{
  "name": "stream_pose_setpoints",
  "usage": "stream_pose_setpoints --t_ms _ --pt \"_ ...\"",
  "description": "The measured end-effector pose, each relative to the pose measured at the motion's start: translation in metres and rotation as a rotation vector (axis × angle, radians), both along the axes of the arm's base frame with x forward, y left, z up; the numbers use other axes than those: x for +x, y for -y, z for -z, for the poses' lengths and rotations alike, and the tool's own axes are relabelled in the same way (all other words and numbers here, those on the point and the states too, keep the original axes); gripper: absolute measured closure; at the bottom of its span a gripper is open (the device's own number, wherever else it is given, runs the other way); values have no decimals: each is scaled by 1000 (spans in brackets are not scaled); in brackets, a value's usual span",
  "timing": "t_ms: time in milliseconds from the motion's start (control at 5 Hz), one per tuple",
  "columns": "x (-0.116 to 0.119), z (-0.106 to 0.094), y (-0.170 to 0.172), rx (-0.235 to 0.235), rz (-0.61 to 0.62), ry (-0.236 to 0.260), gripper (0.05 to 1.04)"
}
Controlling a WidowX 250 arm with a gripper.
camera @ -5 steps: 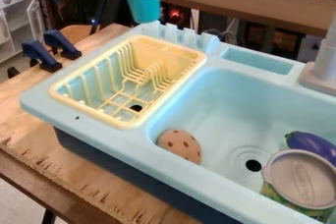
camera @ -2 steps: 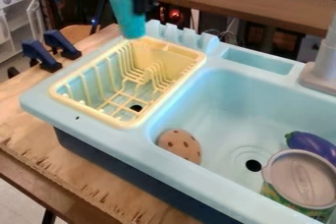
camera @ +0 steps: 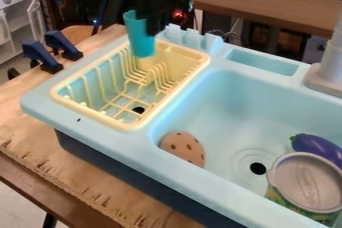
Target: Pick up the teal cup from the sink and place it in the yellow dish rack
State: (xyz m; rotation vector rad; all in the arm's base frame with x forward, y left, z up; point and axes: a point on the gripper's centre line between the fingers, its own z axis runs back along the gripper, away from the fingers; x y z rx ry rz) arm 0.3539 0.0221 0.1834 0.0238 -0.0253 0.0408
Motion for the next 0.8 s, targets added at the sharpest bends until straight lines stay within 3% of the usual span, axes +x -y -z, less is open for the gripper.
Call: stream_pose_setpoints --t_ms 600,800 --pt "0 22 -17 85 -21 -48 970" --pt "-2 31 -22 70 -42 -50 970"
